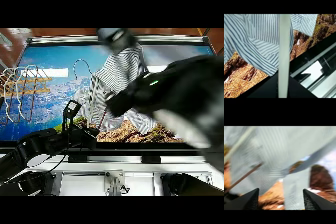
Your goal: Fold the shirts.
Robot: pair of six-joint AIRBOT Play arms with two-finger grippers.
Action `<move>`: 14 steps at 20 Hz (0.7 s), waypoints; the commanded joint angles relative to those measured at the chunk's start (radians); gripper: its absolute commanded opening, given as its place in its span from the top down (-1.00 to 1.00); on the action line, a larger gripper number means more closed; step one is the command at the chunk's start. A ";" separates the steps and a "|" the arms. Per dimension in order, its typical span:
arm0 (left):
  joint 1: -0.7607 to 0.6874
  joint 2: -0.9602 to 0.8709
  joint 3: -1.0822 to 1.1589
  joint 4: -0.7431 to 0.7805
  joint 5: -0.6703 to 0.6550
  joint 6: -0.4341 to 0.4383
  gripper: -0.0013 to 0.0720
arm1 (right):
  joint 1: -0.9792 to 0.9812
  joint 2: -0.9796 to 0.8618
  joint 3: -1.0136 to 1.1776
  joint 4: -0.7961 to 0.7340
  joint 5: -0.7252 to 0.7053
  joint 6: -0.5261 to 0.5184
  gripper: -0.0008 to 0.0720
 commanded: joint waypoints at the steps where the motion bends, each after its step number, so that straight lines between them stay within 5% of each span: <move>1: 0.001 0.001 0.001 0.001 0.001 0.004 0.83 | -0.181 0.080 0.063 -0.105 0.003 0.002 -0.73; 4: 0.001 0.005 0.001 0.000 0.000 0.007 0.83 | -0.527 0.092 0.054 0.047 0.004 -0.111 -0.74; 8: 0.000 0.014 0.001 0.000 -0.011 0.013 0.83 | -0.874 -0.018 -0.056 0.557 -0.004 -0.227 -0.75; 14: 0.001 0.021 0.041 0.000 -0.156 0.046 0.83 | -0.804 -0.292 -0.194 0.764 -0.144 -0.357 -0.86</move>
